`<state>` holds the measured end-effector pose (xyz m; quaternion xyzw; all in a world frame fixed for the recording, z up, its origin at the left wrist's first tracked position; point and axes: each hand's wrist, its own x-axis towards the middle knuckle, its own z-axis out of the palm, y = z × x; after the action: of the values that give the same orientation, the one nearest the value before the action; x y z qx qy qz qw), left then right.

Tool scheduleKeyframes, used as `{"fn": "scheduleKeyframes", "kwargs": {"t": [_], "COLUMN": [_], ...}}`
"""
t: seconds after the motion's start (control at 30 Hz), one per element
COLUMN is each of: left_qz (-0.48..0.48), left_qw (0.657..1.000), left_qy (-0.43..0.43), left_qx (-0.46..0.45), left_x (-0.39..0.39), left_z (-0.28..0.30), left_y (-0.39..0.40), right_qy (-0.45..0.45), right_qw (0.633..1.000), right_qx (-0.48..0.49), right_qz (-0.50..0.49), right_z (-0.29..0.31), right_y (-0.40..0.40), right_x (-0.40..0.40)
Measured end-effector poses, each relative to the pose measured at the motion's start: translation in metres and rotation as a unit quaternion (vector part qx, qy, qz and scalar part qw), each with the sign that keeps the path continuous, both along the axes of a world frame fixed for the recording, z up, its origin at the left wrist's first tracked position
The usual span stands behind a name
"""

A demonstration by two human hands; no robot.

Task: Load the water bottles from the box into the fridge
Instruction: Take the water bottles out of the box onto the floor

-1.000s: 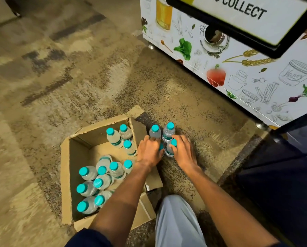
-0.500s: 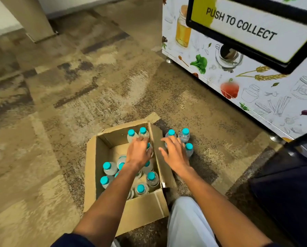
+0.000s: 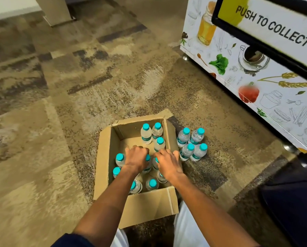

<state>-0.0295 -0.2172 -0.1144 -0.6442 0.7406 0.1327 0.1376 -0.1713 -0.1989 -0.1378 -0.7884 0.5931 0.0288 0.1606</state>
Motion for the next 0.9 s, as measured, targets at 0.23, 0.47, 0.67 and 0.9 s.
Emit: {"fn": "scheduleKeyframes", "kwargs": {"t": [0.23, 0.47, 0.67, 0.9], "left_qz": [-0.017, -0.037, -0.039, -0.052], "left_qw": [0.999, 0.991, 0.972, 0.958], "left_qy": [0.025, 0.077, 0.158, 0.212], "left_qx": [-0.018, -0.101, -0.171, -0.184], "left_x": [0.007, 0.007, -0.006, -0.043], "left_z": [0.007, 0.062, 0.120, 0.148], "left_y": [0.008, -0.006, -0.016, -0.013], "right_qy": [0.000, -0.046, -0.135, -0.154], "right_qw": [1.000, 0.996, 0.984, 0.967], "right_qx": [-0.013, -0.074, -0.104, -0.177], "right_qz": [0.009, -0.007, -0.061, -0.103], "right_z": [0.005, 0.057, 0.105, 0.129], "right_y": [0.004, -0.006, -0.012, -0.007], "right_x": [-0.001, -0.015, -0.036, -0.065]}}
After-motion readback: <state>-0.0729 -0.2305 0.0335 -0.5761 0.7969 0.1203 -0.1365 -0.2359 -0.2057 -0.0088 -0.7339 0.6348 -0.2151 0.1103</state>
